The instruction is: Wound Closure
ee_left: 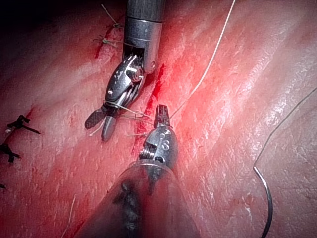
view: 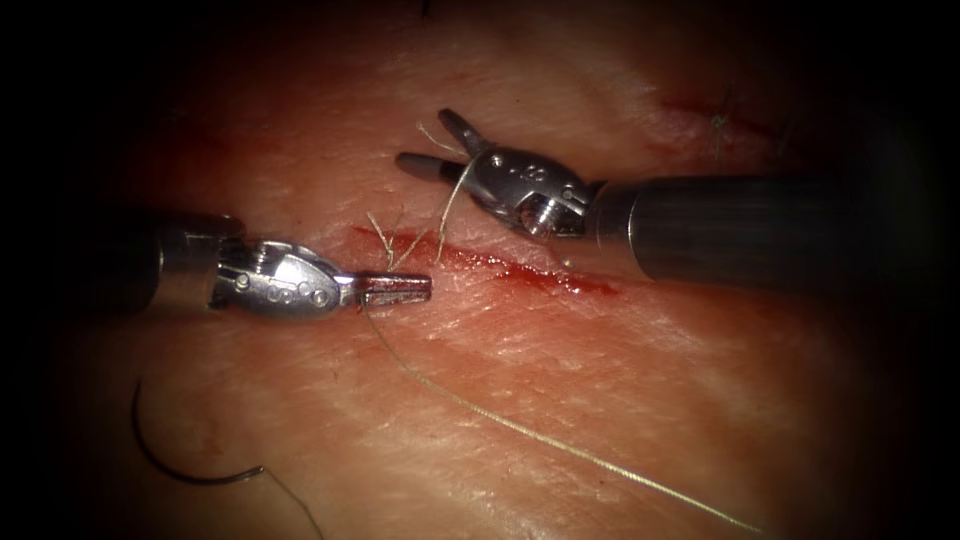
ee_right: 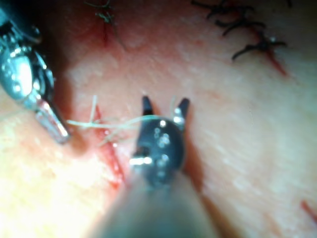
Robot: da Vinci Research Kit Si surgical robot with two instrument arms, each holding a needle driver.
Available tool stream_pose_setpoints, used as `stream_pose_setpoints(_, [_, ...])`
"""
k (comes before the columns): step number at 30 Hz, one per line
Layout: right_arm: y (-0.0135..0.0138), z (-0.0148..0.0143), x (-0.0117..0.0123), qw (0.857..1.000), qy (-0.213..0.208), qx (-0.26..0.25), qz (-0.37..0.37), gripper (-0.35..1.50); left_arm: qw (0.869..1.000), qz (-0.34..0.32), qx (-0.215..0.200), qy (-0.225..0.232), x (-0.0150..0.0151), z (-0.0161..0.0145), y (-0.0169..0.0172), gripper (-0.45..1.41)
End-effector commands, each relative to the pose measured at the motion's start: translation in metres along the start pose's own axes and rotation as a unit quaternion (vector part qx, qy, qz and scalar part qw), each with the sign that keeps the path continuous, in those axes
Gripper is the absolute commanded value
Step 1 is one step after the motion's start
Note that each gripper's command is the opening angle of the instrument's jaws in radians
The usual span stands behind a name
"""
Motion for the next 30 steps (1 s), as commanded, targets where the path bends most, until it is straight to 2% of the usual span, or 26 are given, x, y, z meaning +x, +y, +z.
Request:
stream_pose_setpoints(1, [-0.0003,0.001,-0.0007,1.0,-0.003,0.002,-0.001,1.08,1.0,-0.001,-0.001,0.001,-0.0004,0.0008,0.0003,-0.45])
stream_pose_setpoints(2, [-0.0003,0.0011,-0.0009,1.0,-0.012,0.006,-0.004,1.03,1.0,-0.001,-0.001,0.001,-0.0004,0.0008,0.0003,-0.45])
stream_pose_setpoints(3, [-0.0003,0.001,-0.0013,0.999,-0.025,0.03,-0.008,0.32,1.0,-0.004,-0.002,0.003,-0.0003,0.0007,0.0002,-0.45])
stream_pose_setpoints(4, [-0.0003,0.001,-0.0013,0.999,-0.025,0.03,-0.008,0.32,1.0,-0.004,-0.002,0.003,-0.0003,0.0007,0.0002,-0.45])
stream_pose_setpoints(5, [-0.0004,0.0008,-0.0014,0.999,-0.027,0.039,-0.008,-0.18,1.0,-0.004,-0.001,0.001,-0.0003,0.0005,0.0001,-0.45])
stream_pose_setpoints(6, [-0.0007,0.0,-0.0014,0.999,-0.016,0.045,-0.008,-0.35,1.0,-0.005,0.0,0.0,-0.0003,0.0001,-0.0001,-0.45])
stream_pose_setpoints(9, [-0.0014,-0.001,-0.0011,0.999,-0.002,0.046,-0.006,-0.35,1.0,-0.008,0.002,-0.002,-0.0004,-0.0006,-0.0005,-0.45])
stream_pose_setpoints(11, [-0.003,-0.0029,0.0001,0.999,0.017,0.051,-0.006,-0.35,1.0,-0.016,0.005,-0.009,-0.0008,-0.002,-0.0013,-0.45])
stream_pose_setpoints(12, [-0.003,-0.0029,0.0001,0.999,0.017,0.051,-0.006,-0.35,1.0,-0.016,0.005,-0.009,-0.0008,-0.002,-0.0013,-0.45])
stream_pose_setpoints(14, [-0.0045,-0.0054,0.0016,0.998,0.038,0.051,-0.018,-0.35,1.0,-0.021,0.009,-0.02,-0.0014,-0.004,-0.0024,-0.45])
stream_pose_setpoints(18, [-0.0056,-0.0077,0.0021,0.997,0.049,0.05,-0.032,-0.35,0.999,-0.03,0.016,-0.029,-0.0022,-0.006,-0.0036,-0.45])
stream_pose_setpoints(21, [-0.0068,-0.0095,0.0013,0.997,0.052,0.054,-0.036,-0.35,0.998,-0.035,0.023,-0.038,-0.0031,-0.0076,-0.005,-0.45])
stream_pose_setpoints(22, [-0.0076,-0.0102,0.0001,0.996,0.054,0.056,-0.041,-0.35,0.998,-0.039,0.026,-0.041,-0.0037,-0.0081,-0.0059,-0.45])
stream_pose_setpoints(23, [-0.0076,-0.0102,0.0001,0.996,0.054,0.056,-0.041,-0.35,0.998,-0.039,0.026,-0.041,-0.0037,-0.0081,-0.0059,-0.45])
stream_pose_setpoints(24, [-0.0082,-0.0107,-0.0012,0.996,0.056,0.057,-0.047,-0.35,0.998,-0.042,0.029,-0.045,-0.0044,-0.0084,-0.0071,-0.45])
stream_pose_setpoints(25, [-0.0082,-0.0107,-0.0012,0.996,0.056,0.057,-0.047,-0.35,0.998,-0.042,0.029,-0.045,-0.0044,-0.0084,-0.0071,-0.45])
stream_pose_setpoints(27, [-0.0088,-0.0112,-0.0026,0.995,0.058,0.059,-0.054,-0.35,0.997,-0.047,0.033,-0.049,-0.0052,-0.0081,-0.0091,-0.45])
stream_pose_setpoints(30, [-0.0092,-0.0116,-0.0032,0.995,0.058,0.064,-0.057,-0.35,0.997,-0.05,0.035,-0.051,-0.0058,-0.0078,-0.0107,-0.45])
